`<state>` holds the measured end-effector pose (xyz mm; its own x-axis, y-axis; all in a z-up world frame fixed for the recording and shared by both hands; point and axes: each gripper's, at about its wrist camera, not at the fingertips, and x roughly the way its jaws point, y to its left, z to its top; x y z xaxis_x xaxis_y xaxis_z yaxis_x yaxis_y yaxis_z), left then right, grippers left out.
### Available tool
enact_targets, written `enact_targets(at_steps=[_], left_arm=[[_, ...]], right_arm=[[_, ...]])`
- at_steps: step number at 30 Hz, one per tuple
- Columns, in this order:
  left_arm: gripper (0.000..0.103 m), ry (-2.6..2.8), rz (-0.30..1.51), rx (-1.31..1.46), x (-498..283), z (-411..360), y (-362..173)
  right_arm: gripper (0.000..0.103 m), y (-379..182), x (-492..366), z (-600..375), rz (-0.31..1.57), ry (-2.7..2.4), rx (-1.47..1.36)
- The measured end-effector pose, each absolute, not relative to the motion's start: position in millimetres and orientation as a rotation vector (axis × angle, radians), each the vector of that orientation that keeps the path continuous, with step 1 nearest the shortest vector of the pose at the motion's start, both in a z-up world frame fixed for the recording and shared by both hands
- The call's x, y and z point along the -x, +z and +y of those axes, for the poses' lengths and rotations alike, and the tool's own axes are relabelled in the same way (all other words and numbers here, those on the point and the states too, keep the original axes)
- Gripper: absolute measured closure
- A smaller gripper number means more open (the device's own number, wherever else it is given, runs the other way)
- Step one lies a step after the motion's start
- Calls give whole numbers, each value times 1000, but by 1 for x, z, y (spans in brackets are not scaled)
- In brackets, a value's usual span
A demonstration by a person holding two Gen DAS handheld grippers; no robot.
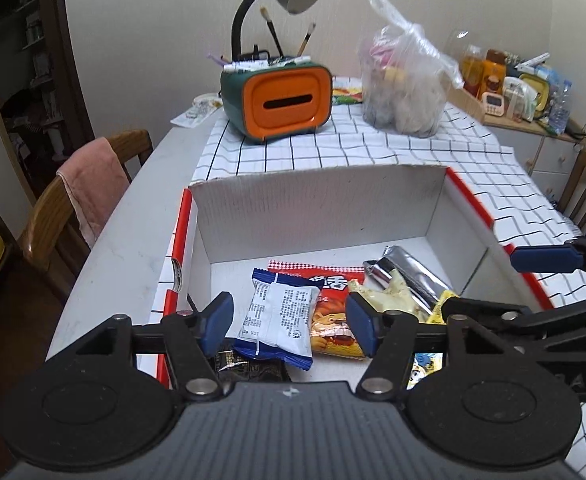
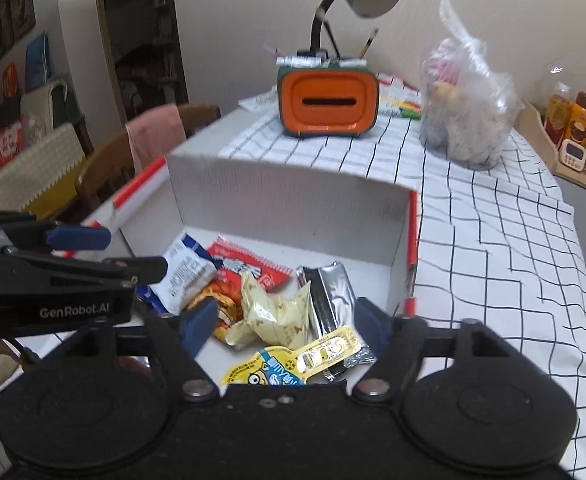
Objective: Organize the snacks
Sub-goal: 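Carry the white packet and yellow pack into the red box and open both grippers, then withdraw both tools from the box toward the red foil bag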
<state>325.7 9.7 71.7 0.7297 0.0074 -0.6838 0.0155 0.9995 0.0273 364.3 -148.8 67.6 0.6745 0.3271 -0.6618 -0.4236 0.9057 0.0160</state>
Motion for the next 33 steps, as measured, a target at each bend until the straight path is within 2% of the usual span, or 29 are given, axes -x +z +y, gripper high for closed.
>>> enact_targets(at_steps=[11, 15, 18, 22, 24, 25, 26, 33], left_arm=[[35, -44, 695, -43, -284, 2, 93], [29, -50, 674, -48, -267, 2, 98], [28, -59, 668, -45, -254, 4, 100], [20, -62, 656, -49, -235, 6, 101], [20, -62, 652, -55, -225, 6, 101], [20, -64, 653, -57, -221, 7, 100], [20, -64, 656, -59, -217, 8, 100], [10, -77, 667, -49, -187, 18, 92]], right_arm=[[21, 96, -317, -156, 644, 467, 120], [20, 100, -302, -157, 636, 475, 110], [19, 101, -290, -158, 630, 482, 108], [18, 102, -271, -160, 624, 499, 101], [14, 102, -261, -160, 621, 503, 99], [6, 101, -257, -160, 620, 504, 100], [4, 101, -251, -161, 612, 505, 98], [1, 98, -220, -163, 611, 538, 102]])
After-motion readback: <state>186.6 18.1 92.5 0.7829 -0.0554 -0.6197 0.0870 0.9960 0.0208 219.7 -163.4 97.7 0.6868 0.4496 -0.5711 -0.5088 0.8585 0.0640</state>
